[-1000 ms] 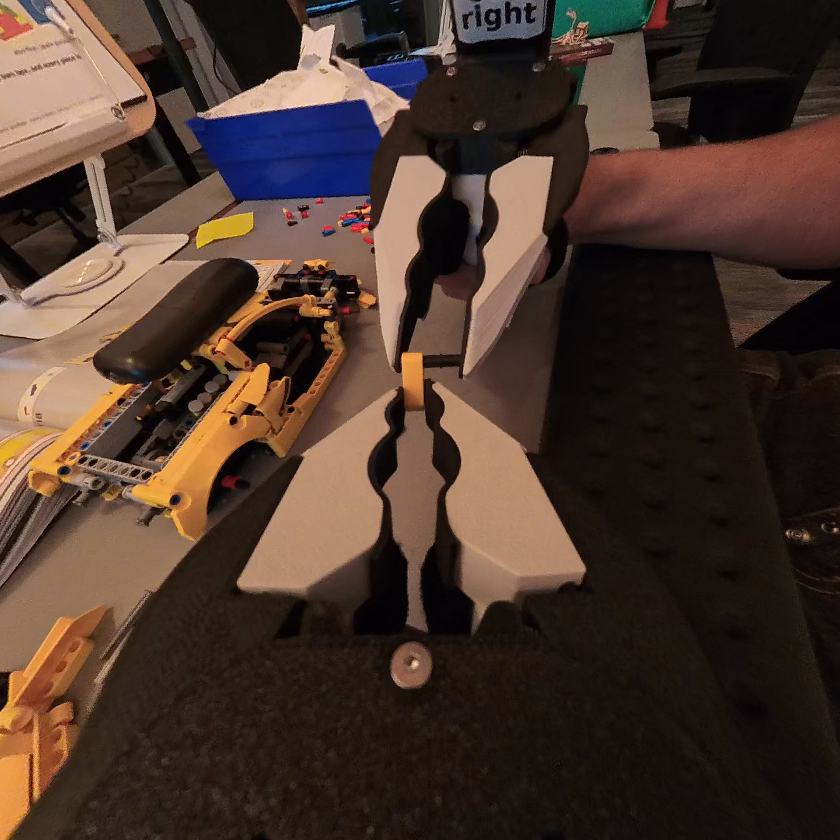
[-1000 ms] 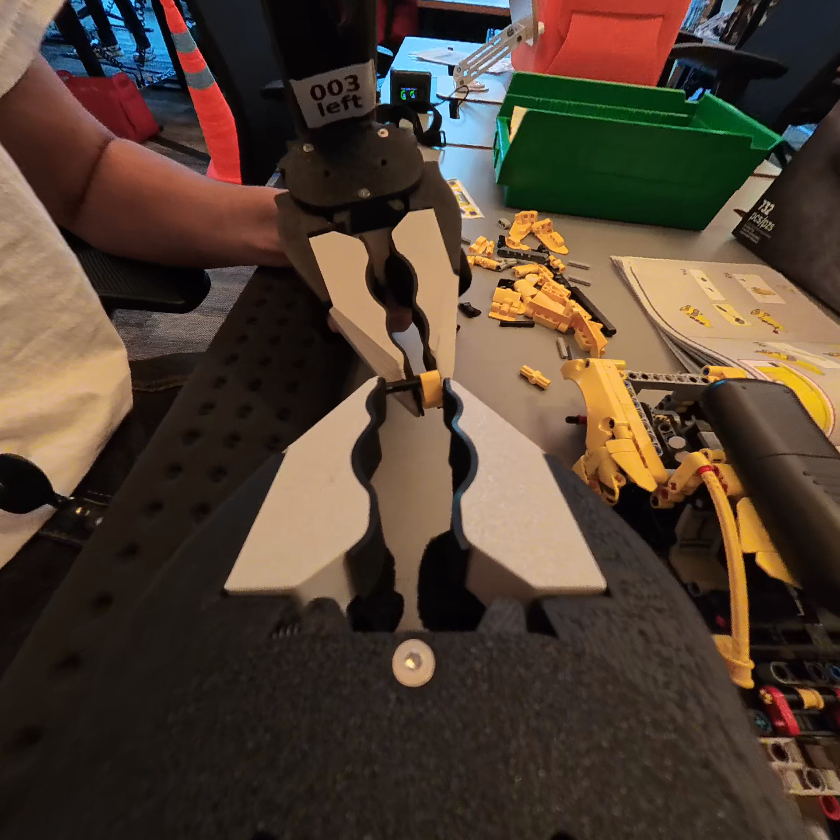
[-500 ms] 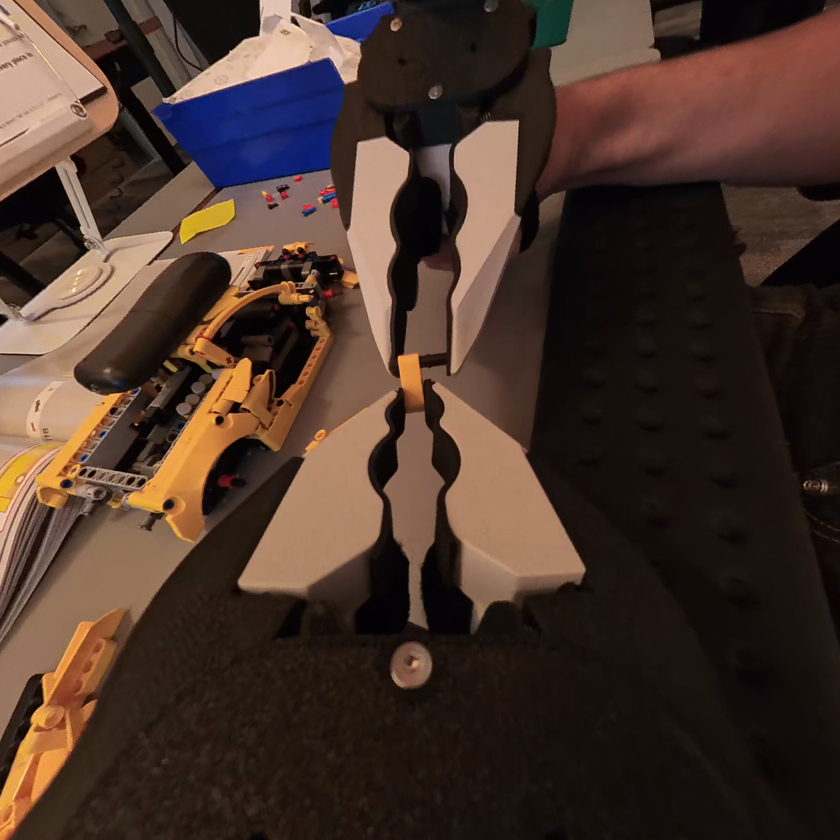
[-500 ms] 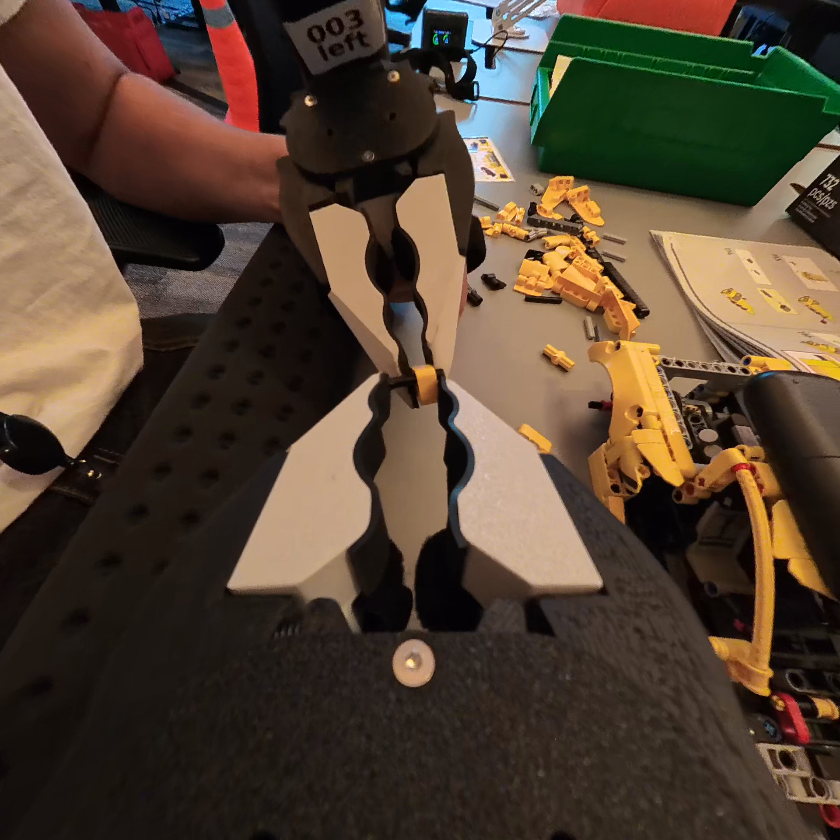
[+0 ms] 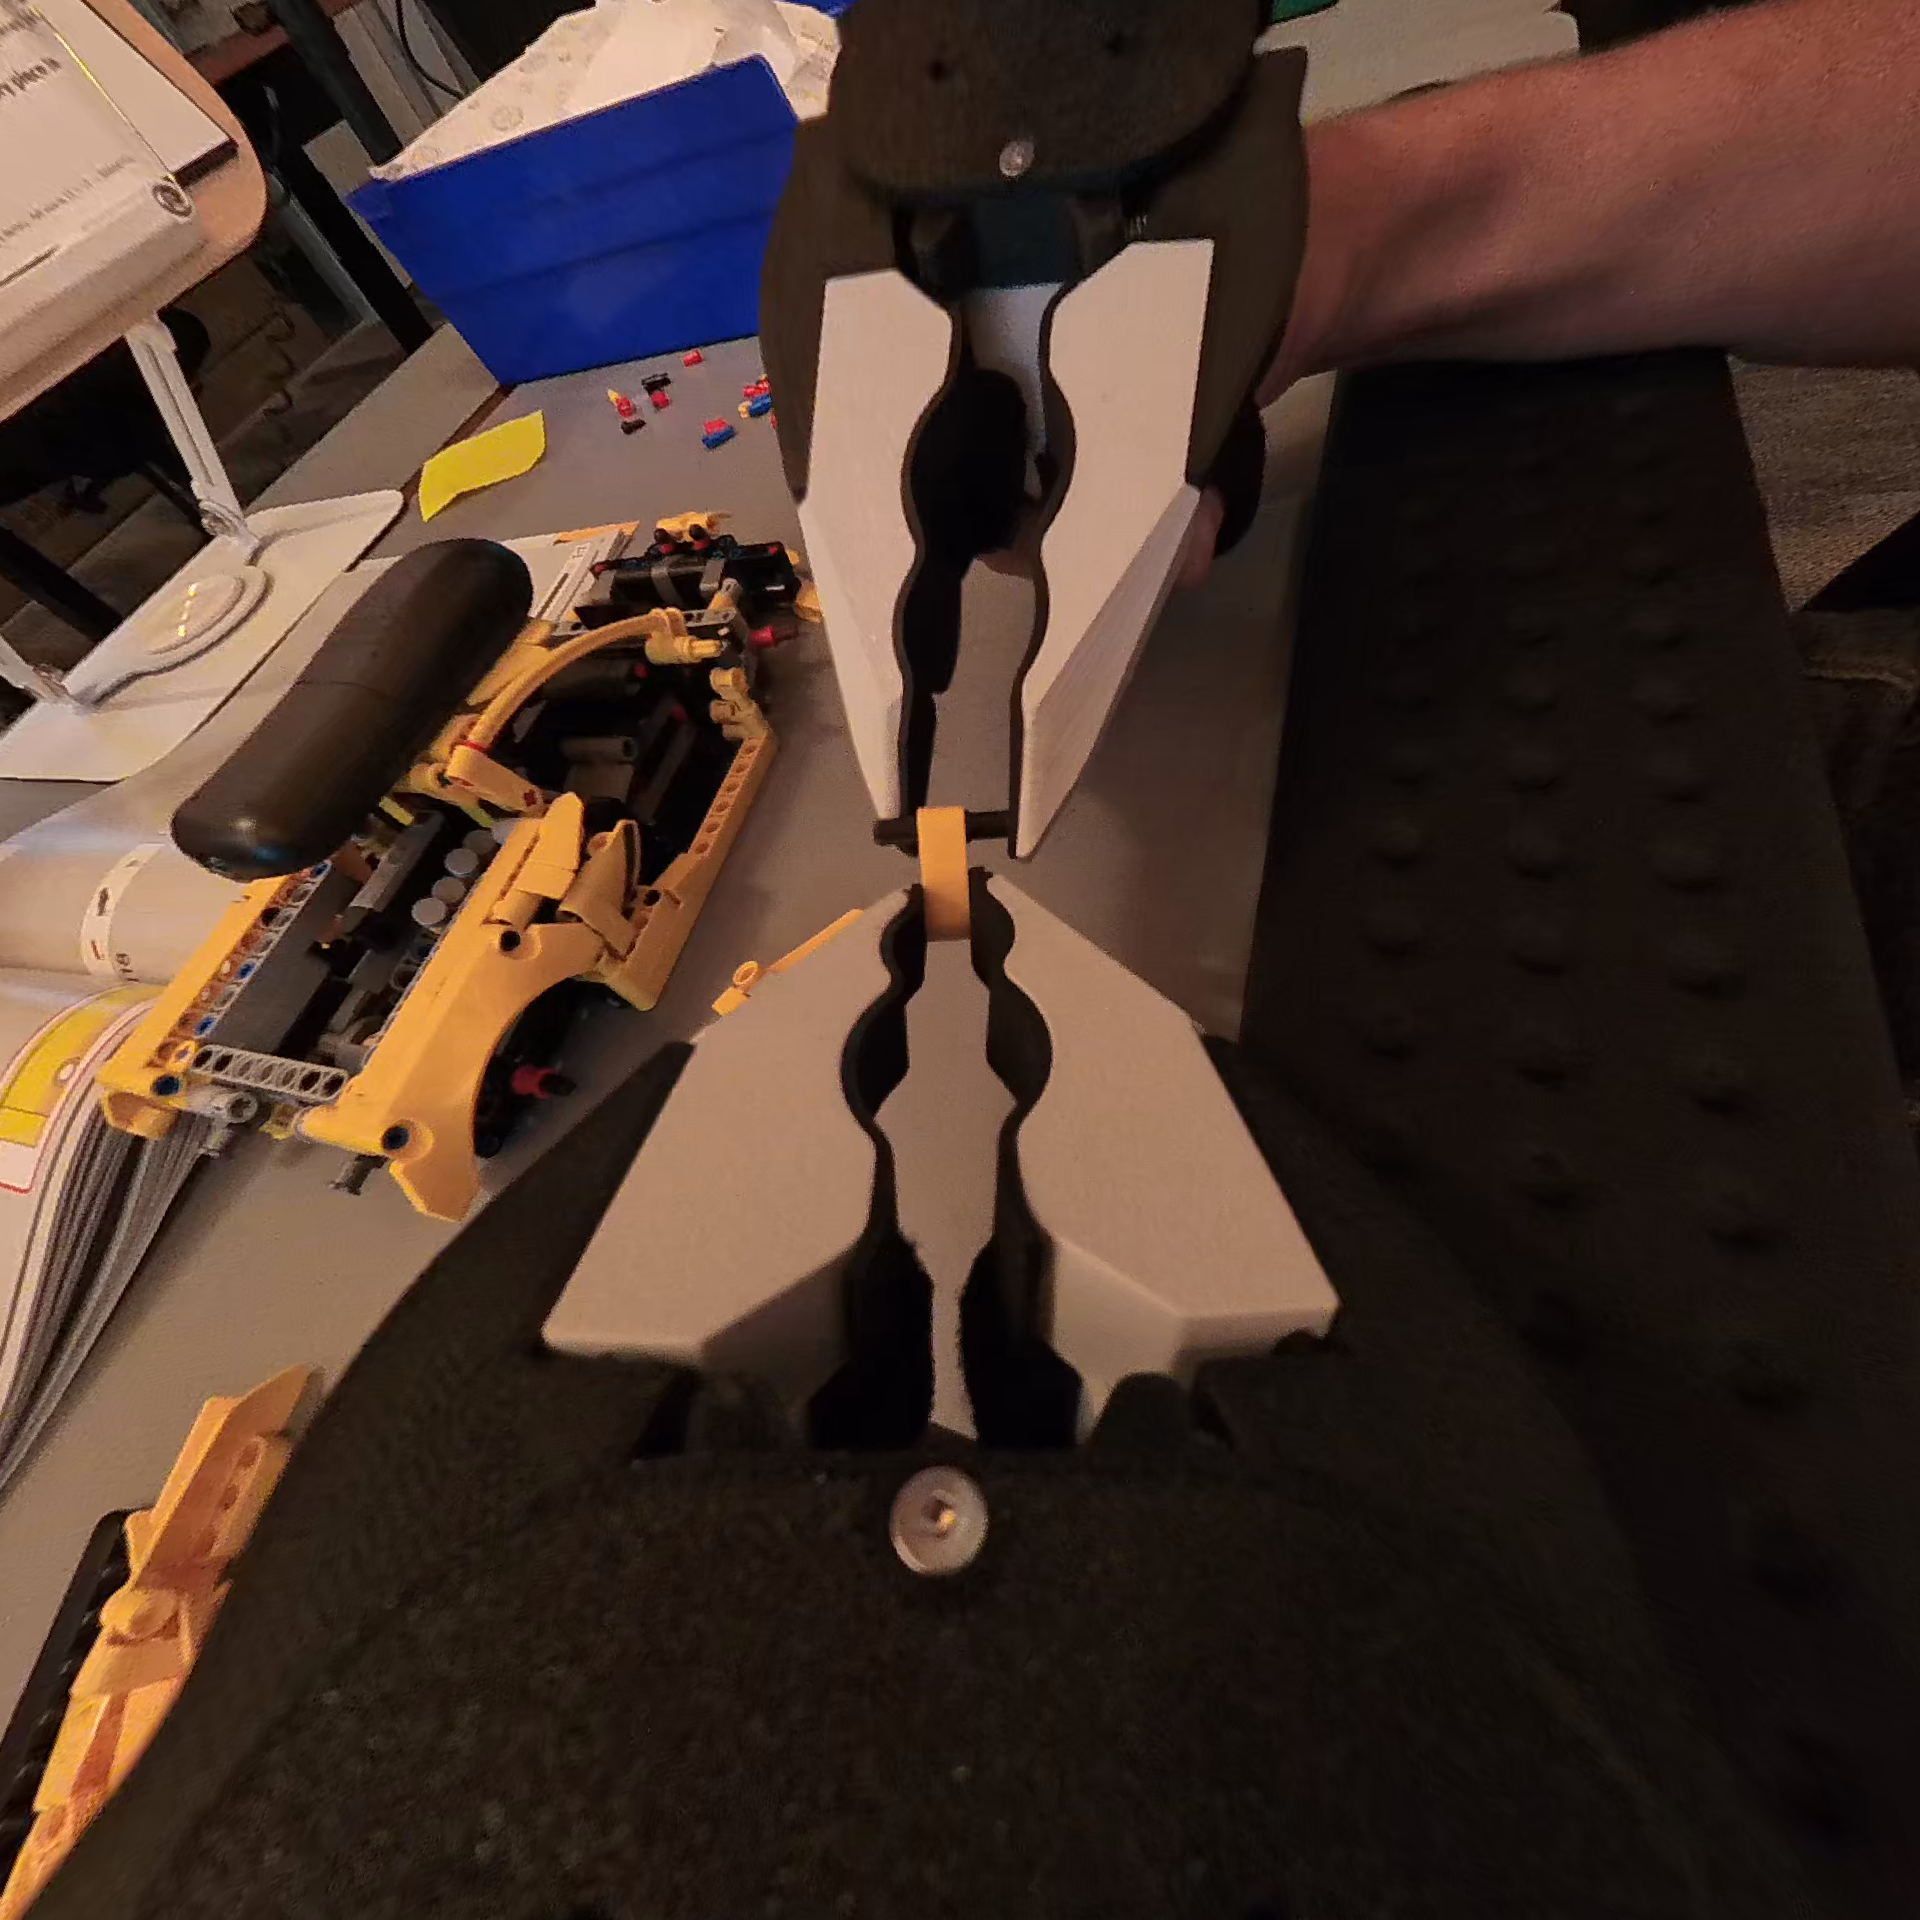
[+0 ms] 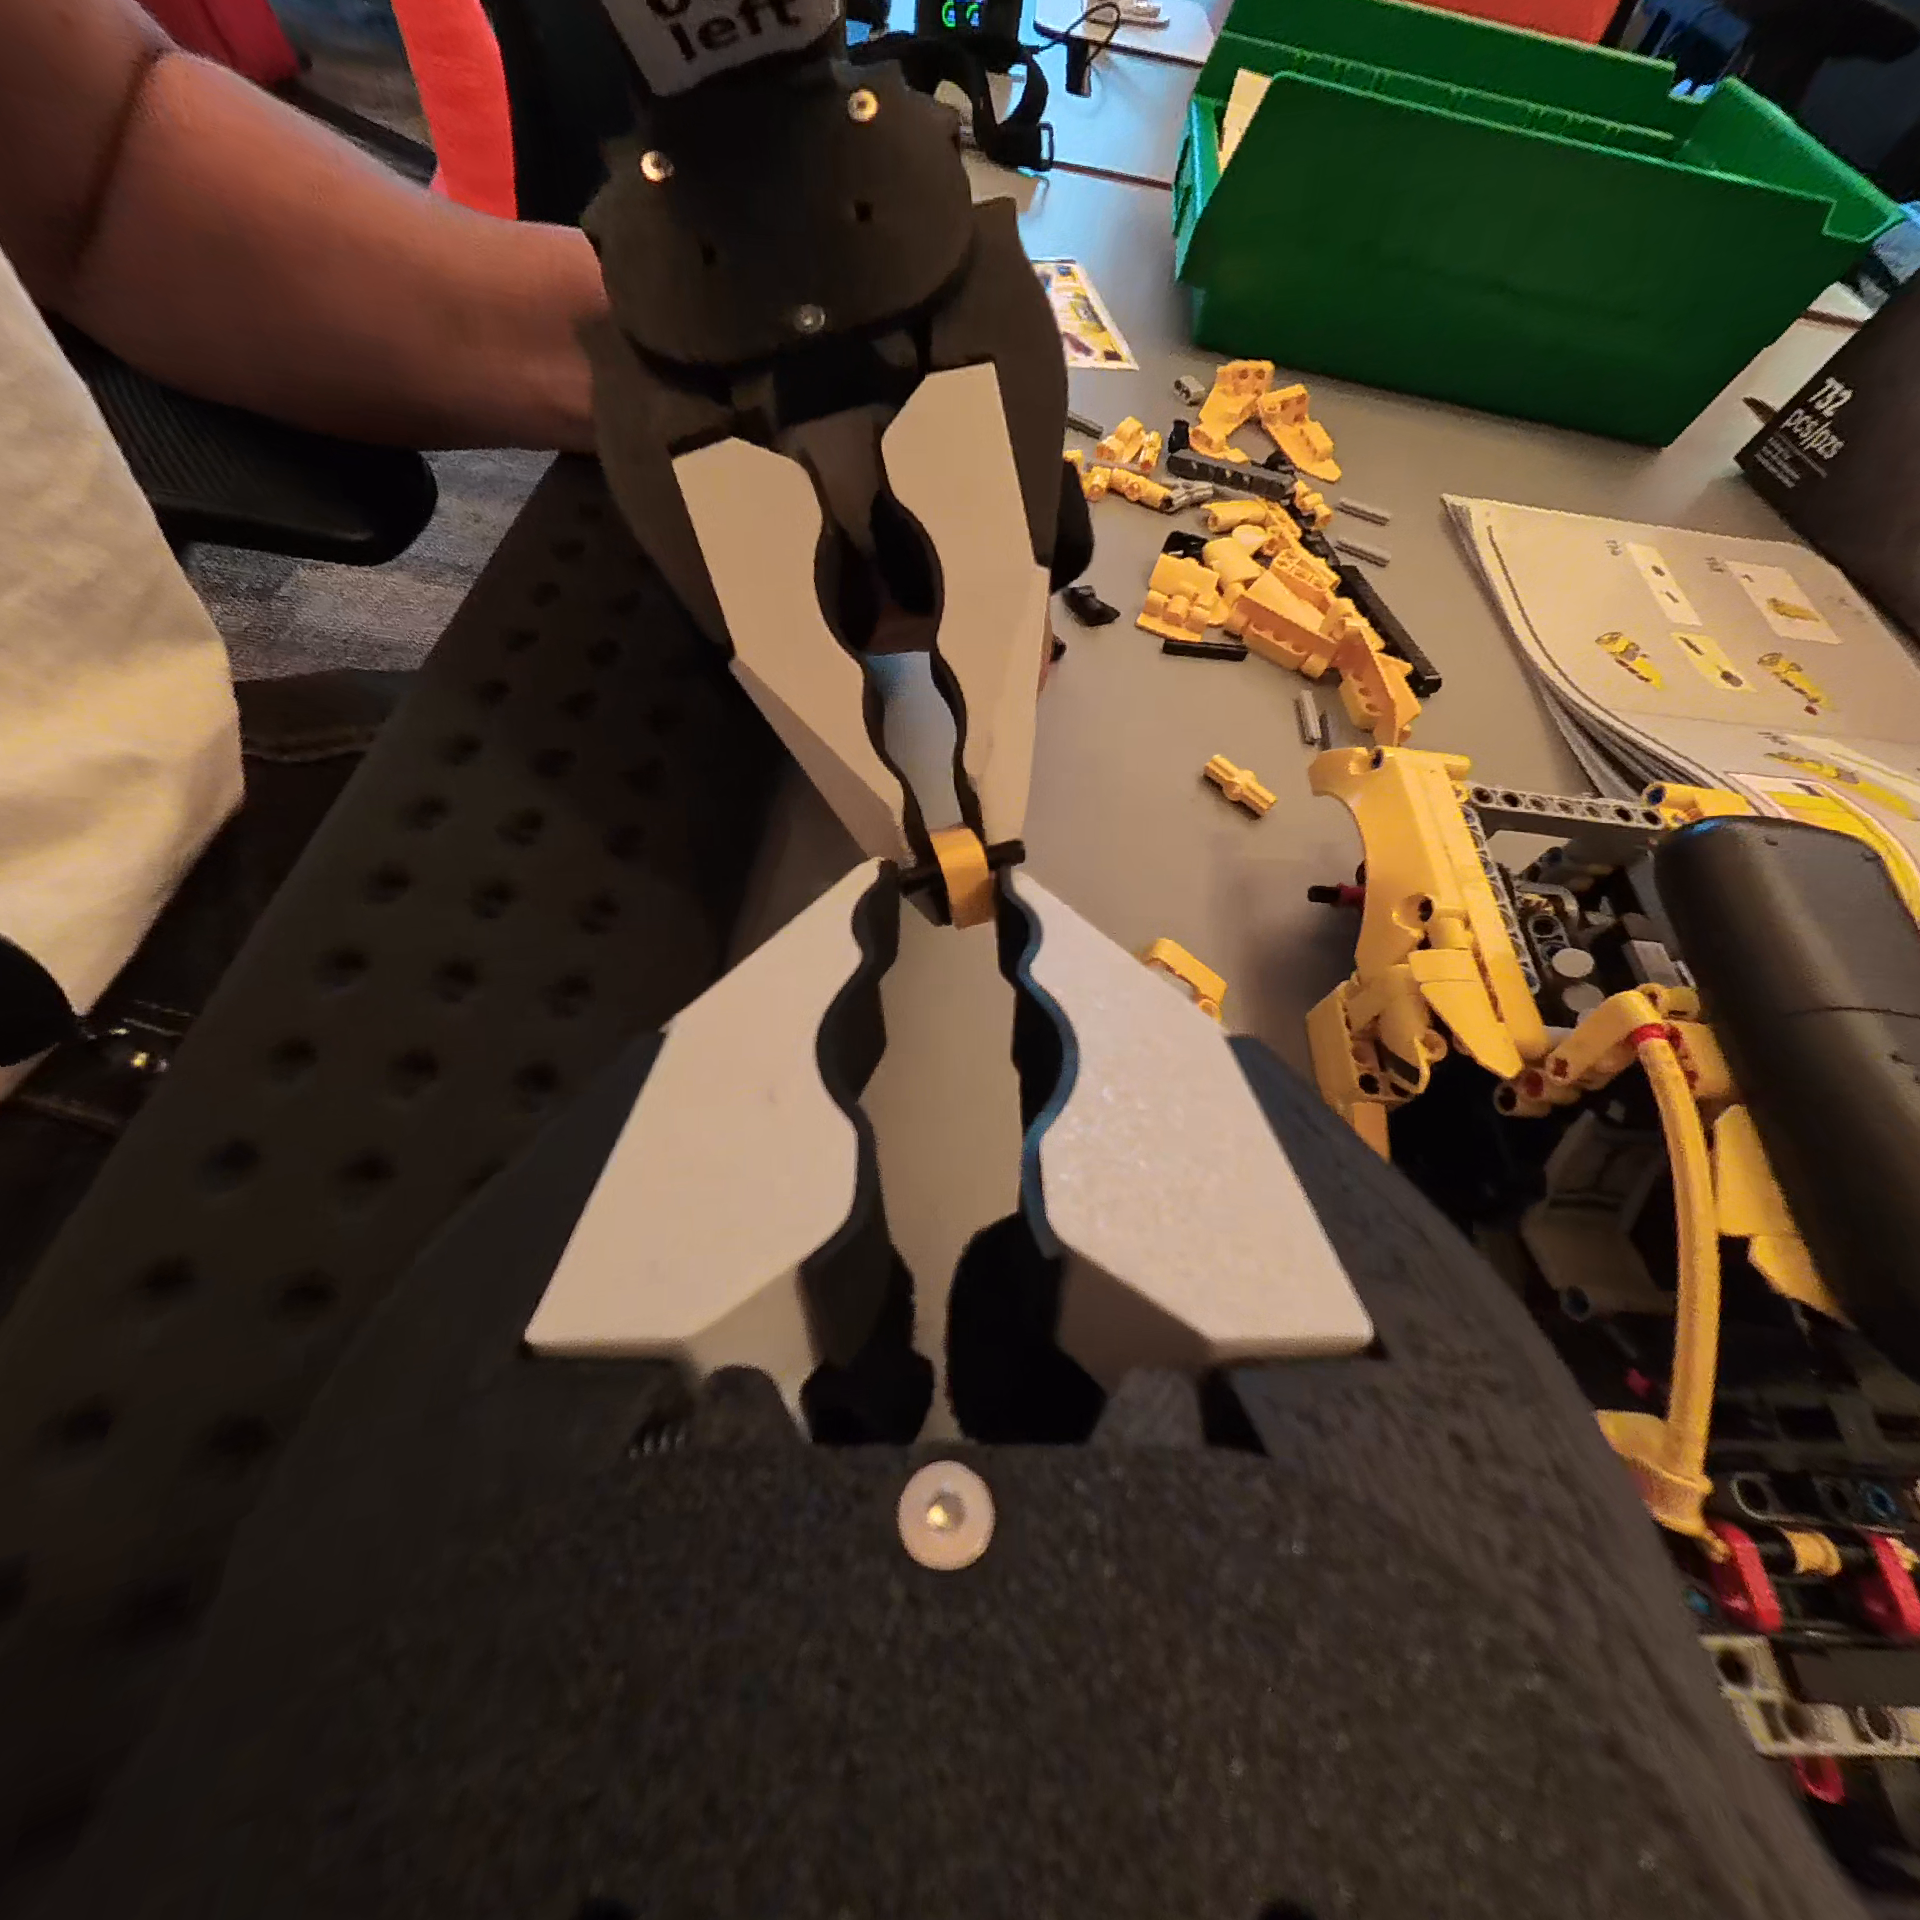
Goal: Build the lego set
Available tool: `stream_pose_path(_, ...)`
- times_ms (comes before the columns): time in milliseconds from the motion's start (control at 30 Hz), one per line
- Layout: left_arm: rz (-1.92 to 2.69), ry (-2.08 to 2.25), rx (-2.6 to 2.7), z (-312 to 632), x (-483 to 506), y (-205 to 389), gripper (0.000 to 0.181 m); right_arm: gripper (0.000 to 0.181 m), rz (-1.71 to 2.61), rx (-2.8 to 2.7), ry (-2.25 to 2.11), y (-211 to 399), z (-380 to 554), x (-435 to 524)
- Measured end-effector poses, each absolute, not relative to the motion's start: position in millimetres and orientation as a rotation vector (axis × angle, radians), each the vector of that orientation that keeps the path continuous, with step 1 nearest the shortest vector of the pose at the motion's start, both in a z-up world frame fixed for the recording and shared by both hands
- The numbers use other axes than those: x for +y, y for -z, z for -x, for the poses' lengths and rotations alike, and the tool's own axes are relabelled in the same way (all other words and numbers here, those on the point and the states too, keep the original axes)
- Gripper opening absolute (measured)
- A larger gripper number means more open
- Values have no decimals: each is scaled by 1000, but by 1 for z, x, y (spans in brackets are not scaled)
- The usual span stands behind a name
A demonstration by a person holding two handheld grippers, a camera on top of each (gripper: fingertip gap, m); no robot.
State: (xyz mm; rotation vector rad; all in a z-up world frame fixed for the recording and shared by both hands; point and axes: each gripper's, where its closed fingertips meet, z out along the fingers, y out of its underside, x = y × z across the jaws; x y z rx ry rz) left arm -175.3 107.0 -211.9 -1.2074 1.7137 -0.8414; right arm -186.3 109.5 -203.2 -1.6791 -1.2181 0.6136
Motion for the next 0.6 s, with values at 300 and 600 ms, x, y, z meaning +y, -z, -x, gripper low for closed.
stream_pose_path(300,1155,813,1771,177,96,215,7,15,1711,-1305,-632,209,188,100)
stream_pose_path(600,1058,519,1438,176,148,174,7,42,1674,-852,-850,165,184,133)
